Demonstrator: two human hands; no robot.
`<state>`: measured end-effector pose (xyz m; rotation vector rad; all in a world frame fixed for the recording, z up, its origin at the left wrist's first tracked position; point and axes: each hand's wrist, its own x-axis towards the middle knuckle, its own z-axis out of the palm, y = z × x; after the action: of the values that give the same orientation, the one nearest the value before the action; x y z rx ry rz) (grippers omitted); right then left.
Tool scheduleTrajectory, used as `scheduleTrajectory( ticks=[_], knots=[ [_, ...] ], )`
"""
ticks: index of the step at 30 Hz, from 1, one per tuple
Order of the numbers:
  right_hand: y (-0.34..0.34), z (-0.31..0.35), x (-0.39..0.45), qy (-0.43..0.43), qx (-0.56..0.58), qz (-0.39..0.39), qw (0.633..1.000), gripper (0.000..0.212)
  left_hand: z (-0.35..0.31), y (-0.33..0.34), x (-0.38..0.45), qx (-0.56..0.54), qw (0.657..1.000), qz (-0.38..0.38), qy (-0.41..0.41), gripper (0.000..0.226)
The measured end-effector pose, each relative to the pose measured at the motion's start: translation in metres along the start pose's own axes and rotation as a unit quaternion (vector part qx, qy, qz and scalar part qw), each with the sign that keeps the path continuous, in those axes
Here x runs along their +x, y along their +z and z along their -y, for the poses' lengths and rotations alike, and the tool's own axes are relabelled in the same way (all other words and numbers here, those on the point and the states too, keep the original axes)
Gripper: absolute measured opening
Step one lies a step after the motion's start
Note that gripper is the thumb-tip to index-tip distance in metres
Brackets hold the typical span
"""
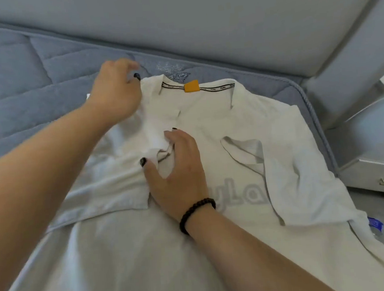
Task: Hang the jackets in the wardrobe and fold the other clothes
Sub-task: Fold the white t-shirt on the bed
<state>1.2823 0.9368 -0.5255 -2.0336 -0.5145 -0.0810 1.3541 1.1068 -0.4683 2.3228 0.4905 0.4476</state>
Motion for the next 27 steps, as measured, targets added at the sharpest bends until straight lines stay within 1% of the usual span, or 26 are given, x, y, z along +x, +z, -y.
scheduleTrajectory(
  ticks=[2, 4, 5, 6, 7, 8, 9, 10, 11, 12, 13, 14, 15, 16, 17, 19, 21, 23, 25, 27],
  knots=[
    [-0.007, 0.001, 0.000, 0.043, 0.082, -0.063, 0.994, 0.040, -0.005, 0.032, 0.009, 0.039, 0.999, -0.008, 0.034, 0.040],
    [-0.012, 0.004, 0.000, 0.115, 0.154, -0.066, 0.979, 0.029, 0.010, 0.053, 0.002, 0.141, 0.988, -0.031, 0.053, 0.037],
    [-0.017, 0.005, 0.005, 0.151, 0.181, -0.062, 0.970, 0.029, 0.017, 0.060, 0.003, 0.180, 0.981, -0.048, 0.062, 0.036],
    [-0.026, 0.006, 0.014, 0.165, 0.202, -0.073, 0.963, 0.032, 0.022, 0.063, 0.005, 0.199, 0.976, -0.065, 0.064, 0.036],
    [-0.040, 0.006, 0.028, 0.140, 0.206, -0.103, 0.963, 0.037, 0.025, 0.066, 0.009, 0.197, 0.975, -0.079, 0.067, 0.036],
    [-0.058, 0.006, 0.045, 0.076, 0.186, -0.140, 0.969, 0.041, 0.026, 0.067, 0.012, 0.190, 0.975, -0.090, 0.073, 0.035],
    [-0.078, 0.004, 0.067, -0.003, 0.143, -0.171, 0.975, 0.044, 0.027, 0.067, 0.015, 0.181, 0.975, -0.099, 0.081, 0.034],
    [-0.097, -0.004, 0.090, -0.074, 0.070, -0.181, 0.978, 0.048, 0.028, 0.068, 0.016, 0.174, 0.974, -0.110, 0.091, 0.031],
    [-0.114, -0.016, 0.115, -0.114, -0.041, -0.162, 0.979, 0.050, 0.028, 0.068, 0.015, 0.166, 0.973, -0.120, 0.101, 0.027],
    [-0.128, -0.031, 0.138, -0.105, -0.176, -0.107, 0.973, 0.052, 0.027, 0.069, 0.013, 0.159, 0.973, -0.132, 0.107, 0.023],
    [-0.138, -0.050, 0.157, -0.051, -0.304, -0.030, 0.951, 0.052, 0.025, 0.069, 0.011, 0.150, 0.972, -0.146, 0.106, 0.021],
    [-0.143, -0.067, 0.170, 0.014, -0.395, 0.051, 0.917, 0.053, 0.023, 0.068, 0.009, 0.145, 0.971, -0.162, 0.104, 0.019],
    [-0.144, -0.081, 0.176, 0.063, -0.440, 0.118, 0.888, 0.051, 0.021, 0.068, 0.007, 0.146, 0.968, -0.179, 0.102, 0.018],
    [-0.142, -0.091, 0.177, 0.076, -0.451, 0.150, 0.877, 0.049, 0.019, 0.069, 0.006, 0.154, 0.964, -0.192, 0.099, 0.017],
    [-0.141, -0.100, 0.176, 0.050, -0.451, 0.145, 0.879, 0.046, 0.017, 0.069, 0.003, 0.165, 0.960, -0.201, 0.101, 0.017],
    [-0.141, -0.105, 0.167, -0.042, -0.448, 0.084, 0.889, 0.036, 0.010, 0.070, -0.004, 0.189, 0.954, -0.204, 0.113, 0.017],
    [-0.143, -0.097, 0.154, -0.100, -0.436, 0.055, 0.893, 0.025, 0.006, 0.064, -0.011, 0.213, 0.951, -0.202, 0.095, 0.018],
    [-0.151, -0.085, 0.141, -0.160, -0.458, 0.019, 0.874, 0.013, 0.003, 0.059, -0.024, 0.237, 0.947, -0.203, 0.078, 0.019],
    [-0.165, -0.071, 0.125, -0.244, -0.469, -0.042, 0.848, 0.009, 0.000, 0.053, -0.049, 0.242, 0.942, -0.208, 0.098, 0.021],
    [-0.180, -0.058, 0.104, -0.321, -0.441, -0.102, 0.832, 0.008, -0.002, 0.043, -0.084, 0.242, 0.934, -0.229, 0.127, 0.023]
  ],
)
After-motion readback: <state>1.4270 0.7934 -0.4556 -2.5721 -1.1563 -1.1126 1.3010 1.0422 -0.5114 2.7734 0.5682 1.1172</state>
